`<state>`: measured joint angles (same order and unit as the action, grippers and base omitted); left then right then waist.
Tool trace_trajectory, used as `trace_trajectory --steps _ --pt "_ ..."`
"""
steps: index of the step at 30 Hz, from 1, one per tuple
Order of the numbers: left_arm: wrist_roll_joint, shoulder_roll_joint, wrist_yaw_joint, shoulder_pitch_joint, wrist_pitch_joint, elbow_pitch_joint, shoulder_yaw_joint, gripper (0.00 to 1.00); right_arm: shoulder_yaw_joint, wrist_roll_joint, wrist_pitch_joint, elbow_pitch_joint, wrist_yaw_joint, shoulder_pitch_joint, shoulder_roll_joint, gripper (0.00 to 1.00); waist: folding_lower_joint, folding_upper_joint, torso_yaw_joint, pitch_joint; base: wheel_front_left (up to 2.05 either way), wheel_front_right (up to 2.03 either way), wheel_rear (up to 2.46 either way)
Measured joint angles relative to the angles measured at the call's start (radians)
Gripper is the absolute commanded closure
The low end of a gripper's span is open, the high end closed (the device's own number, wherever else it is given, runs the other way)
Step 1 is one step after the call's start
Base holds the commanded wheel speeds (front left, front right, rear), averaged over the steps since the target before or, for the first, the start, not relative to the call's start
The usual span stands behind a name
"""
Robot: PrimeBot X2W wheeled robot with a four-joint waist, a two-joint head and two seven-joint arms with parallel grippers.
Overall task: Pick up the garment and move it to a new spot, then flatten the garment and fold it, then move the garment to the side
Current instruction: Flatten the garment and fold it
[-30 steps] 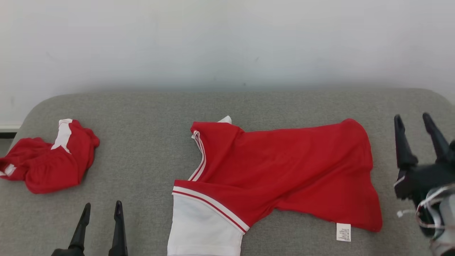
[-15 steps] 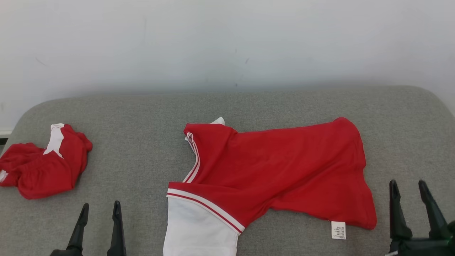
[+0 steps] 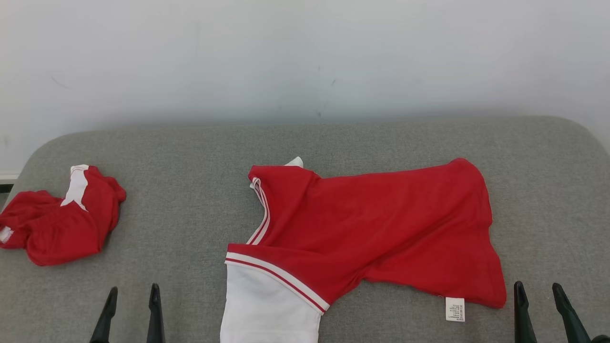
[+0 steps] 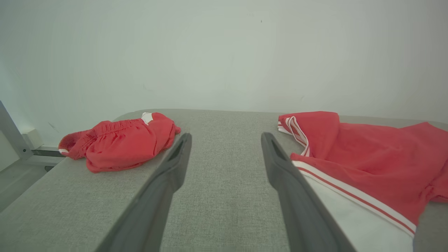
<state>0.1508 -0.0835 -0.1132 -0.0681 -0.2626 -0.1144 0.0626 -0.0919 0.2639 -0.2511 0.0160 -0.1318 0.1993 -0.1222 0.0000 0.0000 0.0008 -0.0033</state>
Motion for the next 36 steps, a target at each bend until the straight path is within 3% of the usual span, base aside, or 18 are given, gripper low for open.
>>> trace_trajectory --steps 5,12,19,34,35,36 --pt "0.01 -0.001 -0.002 -0.013 0.0 -0.038 -0.021 0.0 0.005 -0.004 0.013 0.032 0.0 -0.008 -0.012 0.0 0.0 0.0 -0.005 -0.002 0.0 0.0 0.0" --pt "0.016 -0.006 -0.011 -0.011 0.003 -0.153 -0.142 0.0 -0.009 -0.013 0.04 0.129 0.0 -0.055 -0.053 0.0 0.0 0.0 -0.005 0.019 0.0 0.0 0.0" --pt "0.047 -0.007 -0.018 0.049 0.006 -0.313 -0.259 0.0 0.01 -0.013 0.038 0.291 0.0 -0.14 -0.083 0.0 0.0001 0.0001 -0.006 0.064 0.0 0.0 0.0" --pt "0.146 -0.017 -0.018 0.198 -0.005 -0.53 -0.37 0.0 0.126 0.02 -0.001 0.625 0.0 -0.325 -0.099 0.0 0.0002 0.0 -0.004 0.131 0.0 0.0 0.0" --pt "0.158 -0.016 -0.018 0.205 -0.009 -0.544 -0.378 0.0 0.133 0.028 -0.005 0.64 0.0 -0.332 -0.098 0.25 0.0002 0.0 -0.003 0.133 0.0 0.0 0.0" --pt "0.166 -0.015 -0.018 0.213 -0.009 -0.556 -0.385 0.0 0.14 0.032 -0.005 0.655 0.0 -0.338 -0.095 0.25 0.0002 0.0 -0.003 0.134 0.0 0.0 0.0"
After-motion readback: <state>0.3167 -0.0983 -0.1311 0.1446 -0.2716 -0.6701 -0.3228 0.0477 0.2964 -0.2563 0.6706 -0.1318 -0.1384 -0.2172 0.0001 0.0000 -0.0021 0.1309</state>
